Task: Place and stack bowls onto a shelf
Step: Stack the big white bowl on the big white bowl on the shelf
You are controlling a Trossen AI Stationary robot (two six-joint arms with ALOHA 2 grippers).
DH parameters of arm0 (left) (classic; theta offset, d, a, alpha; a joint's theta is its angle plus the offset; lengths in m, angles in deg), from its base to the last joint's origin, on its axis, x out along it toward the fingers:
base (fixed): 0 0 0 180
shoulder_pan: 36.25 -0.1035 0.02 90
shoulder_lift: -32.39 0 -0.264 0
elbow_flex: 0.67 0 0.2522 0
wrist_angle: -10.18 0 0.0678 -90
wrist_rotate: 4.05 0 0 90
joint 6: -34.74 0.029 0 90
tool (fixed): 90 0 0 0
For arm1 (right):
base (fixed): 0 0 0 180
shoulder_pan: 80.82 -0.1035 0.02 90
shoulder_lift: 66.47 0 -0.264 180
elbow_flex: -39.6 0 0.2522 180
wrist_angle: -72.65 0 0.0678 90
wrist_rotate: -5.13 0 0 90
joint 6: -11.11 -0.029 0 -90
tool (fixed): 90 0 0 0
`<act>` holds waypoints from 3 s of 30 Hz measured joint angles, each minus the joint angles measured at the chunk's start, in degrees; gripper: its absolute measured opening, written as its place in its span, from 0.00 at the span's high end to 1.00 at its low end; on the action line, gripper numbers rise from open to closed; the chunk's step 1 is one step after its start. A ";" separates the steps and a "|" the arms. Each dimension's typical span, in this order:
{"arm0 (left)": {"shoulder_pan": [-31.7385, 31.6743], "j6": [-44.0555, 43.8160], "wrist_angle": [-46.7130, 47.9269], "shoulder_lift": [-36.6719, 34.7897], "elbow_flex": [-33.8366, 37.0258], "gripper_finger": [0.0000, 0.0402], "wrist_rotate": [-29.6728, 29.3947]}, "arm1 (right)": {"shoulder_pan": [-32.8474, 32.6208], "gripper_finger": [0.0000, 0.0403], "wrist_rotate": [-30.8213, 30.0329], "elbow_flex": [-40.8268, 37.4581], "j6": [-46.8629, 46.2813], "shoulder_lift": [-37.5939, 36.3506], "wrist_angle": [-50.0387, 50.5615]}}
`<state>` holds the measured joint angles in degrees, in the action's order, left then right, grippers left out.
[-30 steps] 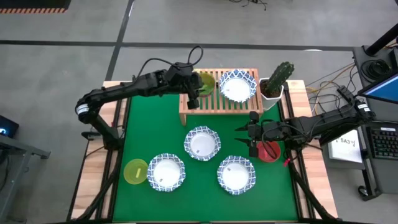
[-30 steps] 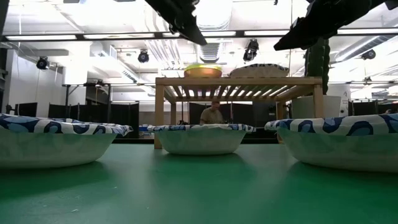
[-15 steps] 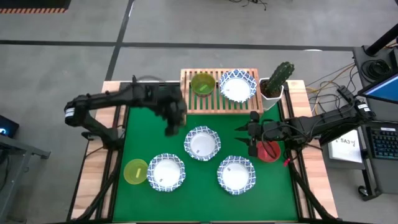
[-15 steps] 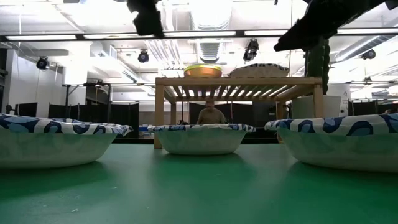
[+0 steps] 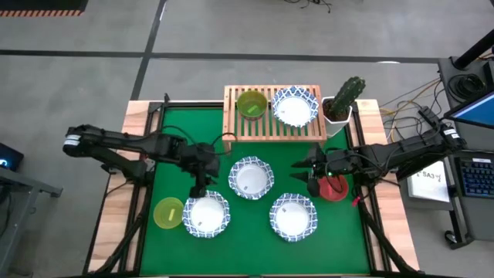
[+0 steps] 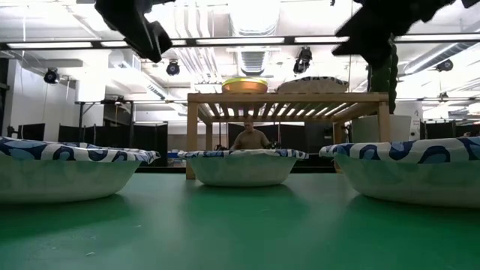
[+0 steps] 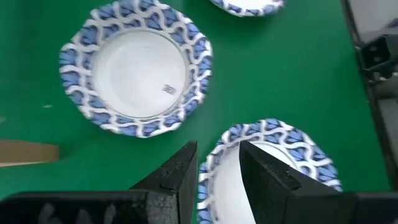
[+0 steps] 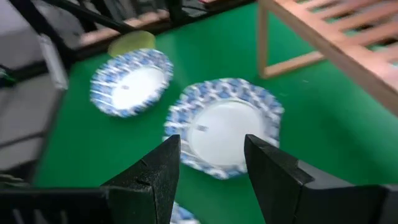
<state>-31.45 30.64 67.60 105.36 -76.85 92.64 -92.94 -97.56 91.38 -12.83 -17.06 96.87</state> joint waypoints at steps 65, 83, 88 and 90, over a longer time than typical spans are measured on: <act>1.55 -2.33 -17.11 -29.16 28.26 0.75 -17.70 | 0.02 0.68 8.22 49.73 18.18 62.94 31.48; 1.57 -1.22 -21.89 -37.84 30.95 0.75 -19.28 | -0.08 0.97 12.73 52.21 16.07 49.78 31.22; 1.59 1.50 -27.89 -37.51 30.54 0.75 -19.27 | -0.68 0.97 11.48 57.77 20.21 42.47 30.71; 1.60 2.74 -29.48 -37.43 30.56 0.75 -19.27 | -1.37 0.97 5.06 60.28 23.95 39.78 30.91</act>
<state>-29.85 33.38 38.11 67.94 -46.29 73.37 -94.31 -92.51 151.66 11.12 22.73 127.78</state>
